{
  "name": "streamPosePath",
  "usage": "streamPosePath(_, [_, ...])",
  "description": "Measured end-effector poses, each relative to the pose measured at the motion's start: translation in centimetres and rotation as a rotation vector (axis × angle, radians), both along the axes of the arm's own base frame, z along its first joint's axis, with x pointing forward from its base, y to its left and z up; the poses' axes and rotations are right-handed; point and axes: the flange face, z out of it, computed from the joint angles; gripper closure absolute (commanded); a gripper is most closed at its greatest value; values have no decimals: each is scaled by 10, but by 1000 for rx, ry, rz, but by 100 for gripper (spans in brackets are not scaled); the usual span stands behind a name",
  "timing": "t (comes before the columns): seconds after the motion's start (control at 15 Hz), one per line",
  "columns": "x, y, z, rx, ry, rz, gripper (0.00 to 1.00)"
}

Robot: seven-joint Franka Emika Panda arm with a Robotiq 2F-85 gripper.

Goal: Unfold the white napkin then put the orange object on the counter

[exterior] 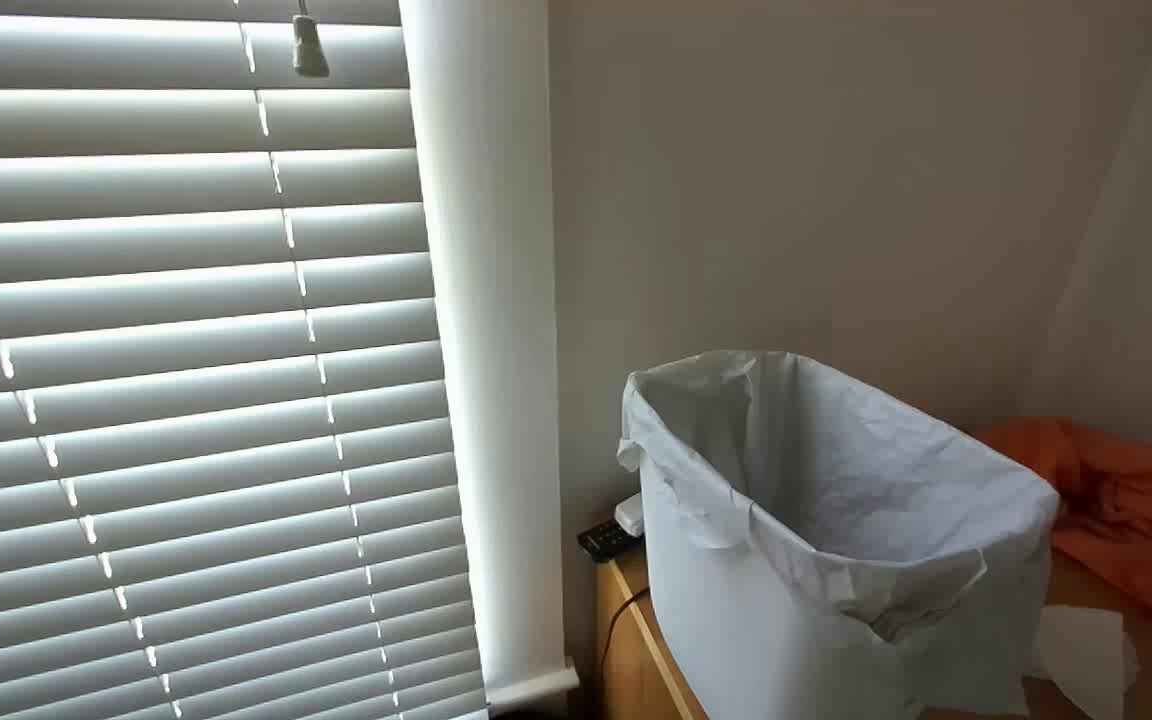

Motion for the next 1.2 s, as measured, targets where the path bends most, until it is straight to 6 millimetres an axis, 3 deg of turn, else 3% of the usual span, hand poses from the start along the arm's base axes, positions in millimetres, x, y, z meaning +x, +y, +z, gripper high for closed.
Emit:
streamPosePath(0.67, [4, -7, -2, -10, 4, -26, 0])
streamPosePath(0.87, [19, -37, -19, -23, 48, -120, 0])
streamPosePath(1.2, [40, -123, -60, -71, 116, -314, 0])
